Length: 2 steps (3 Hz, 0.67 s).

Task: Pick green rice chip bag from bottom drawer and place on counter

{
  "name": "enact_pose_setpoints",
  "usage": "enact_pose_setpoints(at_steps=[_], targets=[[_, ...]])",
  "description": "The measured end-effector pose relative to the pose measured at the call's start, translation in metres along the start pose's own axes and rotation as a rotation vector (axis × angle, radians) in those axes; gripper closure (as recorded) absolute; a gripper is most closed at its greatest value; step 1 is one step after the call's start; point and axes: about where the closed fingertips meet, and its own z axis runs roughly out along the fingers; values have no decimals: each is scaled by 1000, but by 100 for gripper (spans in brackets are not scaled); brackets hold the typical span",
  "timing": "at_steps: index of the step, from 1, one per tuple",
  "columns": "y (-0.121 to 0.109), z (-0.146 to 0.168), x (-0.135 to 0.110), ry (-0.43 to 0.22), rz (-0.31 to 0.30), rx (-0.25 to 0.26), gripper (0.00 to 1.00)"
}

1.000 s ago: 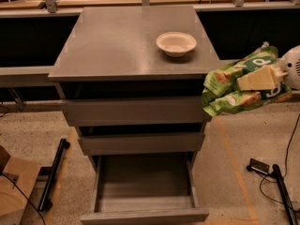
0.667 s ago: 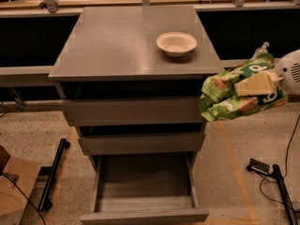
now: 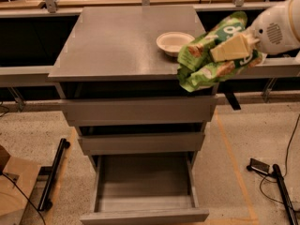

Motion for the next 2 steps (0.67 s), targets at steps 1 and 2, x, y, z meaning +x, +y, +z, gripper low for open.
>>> enact_pose_setpoints(at_steps=[1, 2], targets=[[18, 21, -67, -63, -124, -59, 100], [41, 69, -122, -138, -175, -146, 100]])
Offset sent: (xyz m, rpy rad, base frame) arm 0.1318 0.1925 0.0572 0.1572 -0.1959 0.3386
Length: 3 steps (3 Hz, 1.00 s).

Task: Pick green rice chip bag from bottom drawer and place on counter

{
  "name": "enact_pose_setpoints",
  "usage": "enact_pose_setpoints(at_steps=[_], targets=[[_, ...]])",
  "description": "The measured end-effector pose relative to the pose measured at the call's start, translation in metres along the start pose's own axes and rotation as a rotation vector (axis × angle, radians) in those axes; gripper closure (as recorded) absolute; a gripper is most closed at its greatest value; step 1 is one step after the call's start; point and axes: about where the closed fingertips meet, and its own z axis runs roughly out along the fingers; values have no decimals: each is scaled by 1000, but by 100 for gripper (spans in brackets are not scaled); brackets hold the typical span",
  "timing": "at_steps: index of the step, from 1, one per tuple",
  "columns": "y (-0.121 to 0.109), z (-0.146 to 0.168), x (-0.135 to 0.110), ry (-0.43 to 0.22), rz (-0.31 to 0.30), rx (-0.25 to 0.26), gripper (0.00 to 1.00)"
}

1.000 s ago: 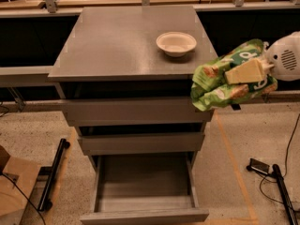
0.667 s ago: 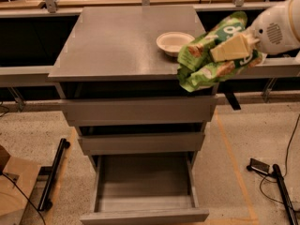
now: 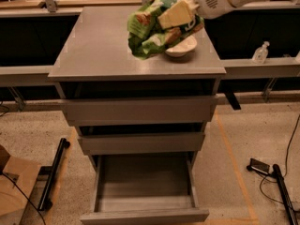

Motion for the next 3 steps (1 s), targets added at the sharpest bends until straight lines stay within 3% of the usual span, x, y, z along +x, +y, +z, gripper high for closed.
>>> enact_pose_setpoints(at_steps=[2, 3], targets=[[-3, 106, -61, -122, 9, -84, 100], [1, 148, -78, -168, 26, -109, 82]])
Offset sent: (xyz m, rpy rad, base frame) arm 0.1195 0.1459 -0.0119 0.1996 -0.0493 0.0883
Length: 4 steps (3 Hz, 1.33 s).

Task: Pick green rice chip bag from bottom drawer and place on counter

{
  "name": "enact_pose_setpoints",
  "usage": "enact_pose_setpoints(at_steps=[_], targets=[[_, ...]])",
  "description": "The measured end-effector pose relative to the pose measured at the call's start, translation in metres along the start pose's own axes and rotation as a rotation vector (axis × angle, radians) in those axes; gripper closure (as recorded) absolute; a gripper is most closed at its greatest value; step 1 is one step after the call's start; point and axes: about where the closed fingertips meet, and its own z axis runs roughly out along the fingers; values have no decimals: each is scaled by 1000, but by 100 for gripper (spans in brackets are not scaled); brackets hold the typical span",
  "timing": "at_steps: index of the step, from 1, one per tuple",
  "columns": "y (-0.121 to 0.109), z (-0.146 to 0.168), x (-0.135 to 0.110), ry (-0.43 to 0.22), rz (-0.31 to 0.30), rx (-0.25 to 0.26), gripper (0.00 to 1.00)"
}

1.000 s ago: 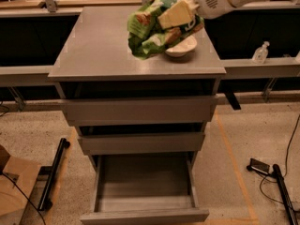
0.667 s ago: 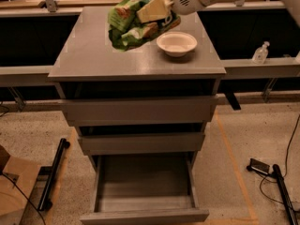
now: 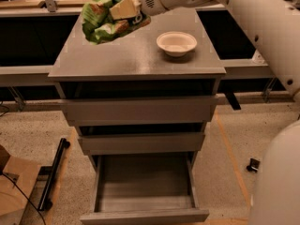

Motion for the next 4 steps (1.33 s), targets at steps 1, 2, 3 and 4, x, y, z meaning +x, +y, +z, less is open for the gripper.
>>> enact_pose_setpoints(at_steps=[1, 2, 3, 4], targets=[[6, 36, -8, -48, -3, -59, 59], [10, 66, -15, -92, -21, -123, 28], [6, 69, -31, -145, -50, -146, 5], [7, 69, -33, -148, -52, -146, 0]])
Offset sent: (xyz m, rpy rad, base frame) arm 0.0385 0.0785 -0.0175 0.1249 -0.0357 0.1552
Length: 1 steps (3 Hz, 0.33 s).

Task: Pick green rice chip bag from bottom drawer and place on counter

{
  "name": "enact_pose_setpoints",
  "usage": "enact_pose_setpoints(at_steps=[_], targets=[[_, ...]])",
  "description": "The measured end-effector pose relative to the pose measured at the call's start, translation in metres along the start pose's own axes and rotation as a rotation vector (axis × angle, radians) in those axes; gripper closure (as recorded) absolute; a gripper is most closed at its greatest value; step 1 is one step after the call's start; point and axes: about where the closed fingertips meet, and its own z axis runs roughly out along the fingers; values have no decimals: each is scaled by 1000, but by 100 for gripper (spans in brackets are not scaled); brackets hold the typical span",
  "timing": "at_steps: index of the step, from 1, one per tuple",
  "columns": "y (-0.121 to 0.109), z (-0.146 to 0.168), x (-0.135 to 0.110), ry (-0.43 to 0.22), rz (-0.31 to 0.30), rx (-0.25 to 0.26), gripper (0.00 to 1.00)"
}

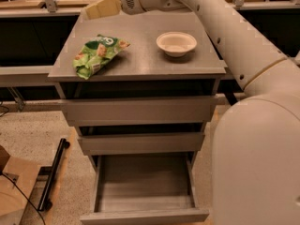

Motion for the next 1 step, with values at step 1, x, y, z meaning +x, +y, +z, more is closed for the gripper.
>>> enact_pose_setpoints(at_steps=[1], targets=[[0, 0, 0, 0, 0, 0, 0]])
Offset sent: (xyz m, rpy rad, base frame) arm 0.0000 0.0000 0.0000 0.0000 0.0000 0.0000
